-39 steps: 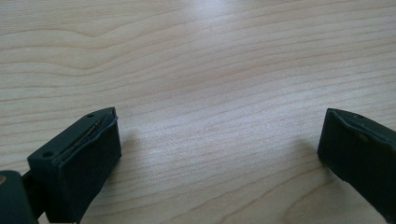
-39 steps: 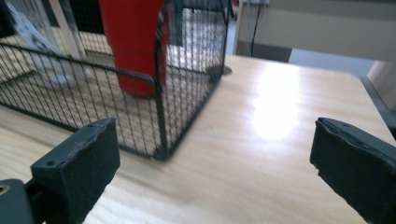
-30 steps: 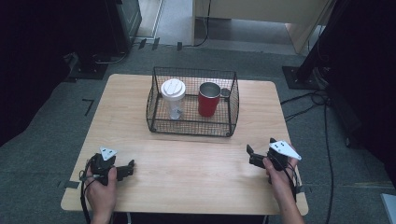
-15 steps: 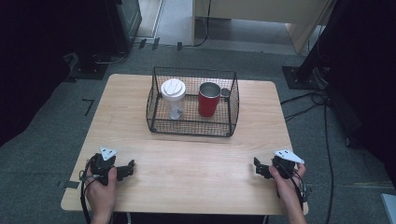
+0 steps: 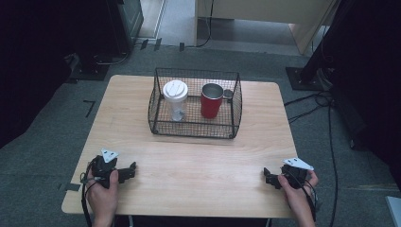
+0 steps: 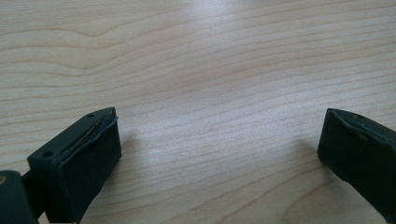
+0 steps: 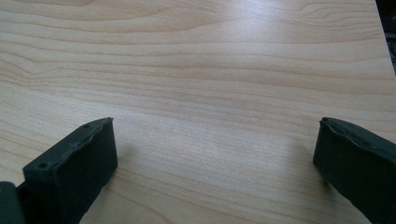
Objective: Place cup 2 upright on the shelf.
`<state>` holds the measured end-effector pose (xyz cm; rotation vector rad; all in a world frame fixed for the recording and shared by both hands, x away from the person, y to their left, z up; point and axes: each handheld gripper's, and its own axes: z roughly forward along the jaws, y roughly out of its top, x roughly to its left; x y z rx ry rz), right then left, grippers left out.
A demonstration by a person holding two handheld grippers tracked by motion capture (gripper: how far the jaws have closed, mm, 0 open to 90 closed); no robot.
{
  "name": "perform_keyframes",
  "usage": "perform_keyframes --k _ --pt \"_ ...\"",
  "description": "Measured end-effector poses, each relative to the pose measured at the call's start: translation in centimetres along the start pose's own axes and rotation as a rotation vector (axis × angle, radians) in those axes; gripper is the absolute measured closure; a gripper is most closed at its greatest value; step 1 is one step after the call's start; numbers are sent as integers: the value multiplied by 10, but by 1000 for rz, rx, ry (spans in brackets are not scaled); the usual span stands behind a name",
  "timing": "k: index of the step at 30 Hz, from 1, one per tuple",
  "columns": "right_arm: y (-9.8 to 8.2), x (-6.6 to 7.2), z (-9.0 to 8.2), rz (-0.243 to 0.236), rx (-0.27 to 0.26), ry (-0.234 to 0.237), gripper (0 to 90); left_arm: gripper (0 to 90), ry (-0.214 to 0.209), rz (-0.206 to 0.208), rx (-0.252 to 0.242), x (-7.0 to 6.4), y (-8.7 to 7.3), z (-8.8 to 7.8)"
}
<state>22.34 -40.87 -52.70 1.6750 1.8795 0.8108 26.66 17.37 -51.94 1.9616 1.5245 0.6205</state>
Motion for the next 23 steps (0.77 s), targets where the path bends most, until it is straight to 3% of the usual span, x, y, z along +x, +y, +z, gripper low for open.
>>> perform_keyframes --k 6,14,23 --pt "-2 -2 -2 -4 2 5 0 0 0 0 0 0 0 0" --pt "-8 -18 -9 23 -1 -20 0 0 0 0 0 0 0 0" --pt "-8 -19 -9 21 -1 -19 0 0 0 -1 -1 0 0 0"
